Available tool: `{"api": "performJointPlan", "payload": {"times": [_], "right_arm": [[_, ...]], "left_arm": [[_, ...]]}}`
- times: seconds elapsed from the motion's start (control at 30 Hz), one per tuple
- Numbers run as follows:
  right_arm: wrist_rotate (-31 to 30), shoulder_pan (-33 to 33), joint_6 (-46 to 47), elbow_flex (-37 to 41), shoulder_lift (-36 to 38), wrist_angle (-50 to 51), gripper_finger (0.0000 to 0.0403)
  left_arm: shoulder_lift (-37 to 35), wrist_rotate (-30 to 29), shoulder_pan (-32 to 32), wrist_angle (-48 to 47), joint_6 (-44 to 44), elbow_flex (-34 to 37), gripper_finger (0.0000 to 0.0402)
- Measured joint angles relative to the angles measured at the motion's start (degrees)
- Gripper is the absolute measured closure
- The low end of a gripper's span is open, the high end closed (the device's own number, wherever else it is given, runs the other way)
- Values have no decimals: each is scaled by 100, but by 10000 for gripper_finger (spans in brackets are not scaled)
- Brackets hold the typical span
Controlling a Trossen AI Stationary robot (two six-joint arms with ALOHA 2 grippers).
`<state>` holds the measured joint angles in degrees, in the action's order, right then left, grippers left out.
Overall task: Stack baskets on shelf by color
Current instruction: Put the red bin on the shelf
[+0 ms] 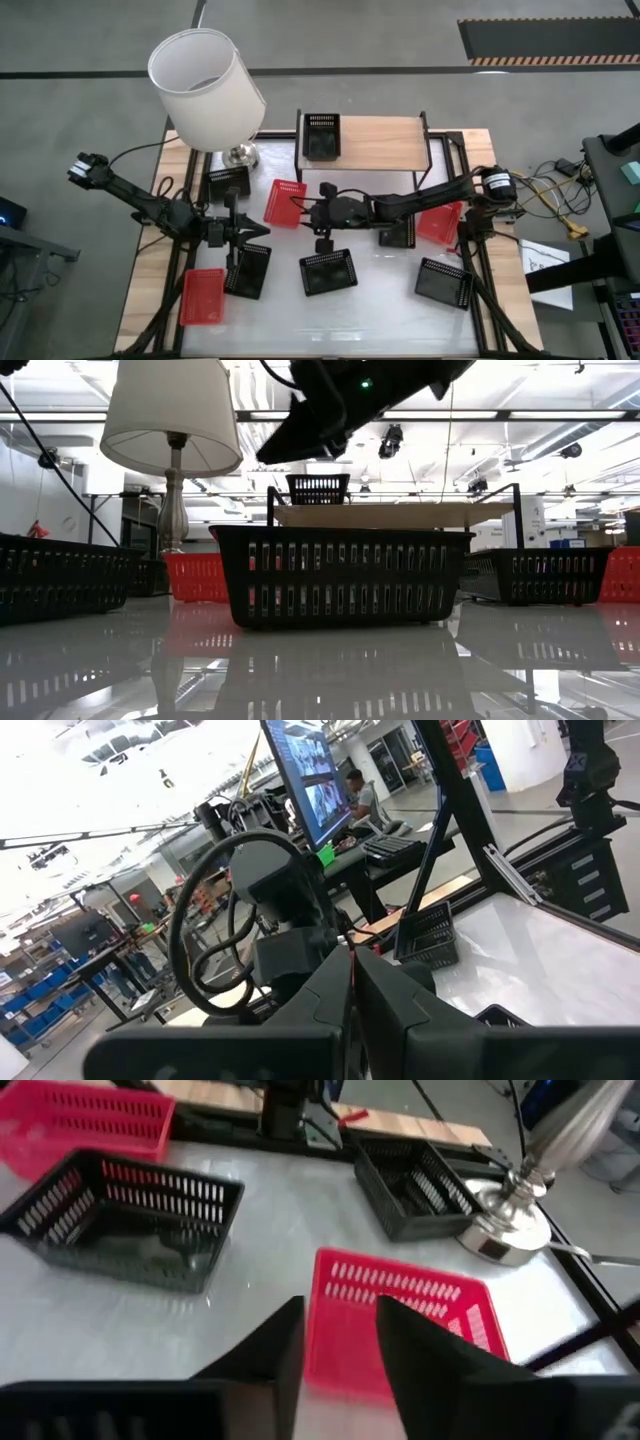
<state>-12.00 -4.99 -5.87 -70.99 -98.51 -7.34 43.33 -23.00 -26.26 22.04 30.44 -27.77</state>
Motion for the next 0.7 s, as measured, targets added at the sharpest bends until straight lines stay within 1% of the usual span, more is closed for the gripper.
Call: {"api": "performJointPlan", "payload": {"times": [0.1, 0.17, 0.3, 0.43, 0.7], "right_arm": [[7, -2, 3, -178, -234, -226, 249], [17, 0, 0, -367, -437, -203, 232], [47, -1, -119, -840, -859, -119, 209], [43, 0, -123, -1294, -1198, 218, 201], [44, 13, 18, -2011, -1935, 857, 200]], "left_arm": [[-2, 0, 0, 1, 47, 0, 402], [-9, 0, 0, -1, 52, -4, 402], [-28, 0, 0, 5, 54, -7, 402], [-33, -2, 0, 0, 54, -7, 402], [-35, -2, 0, -2, 52, -7, 402]]}}
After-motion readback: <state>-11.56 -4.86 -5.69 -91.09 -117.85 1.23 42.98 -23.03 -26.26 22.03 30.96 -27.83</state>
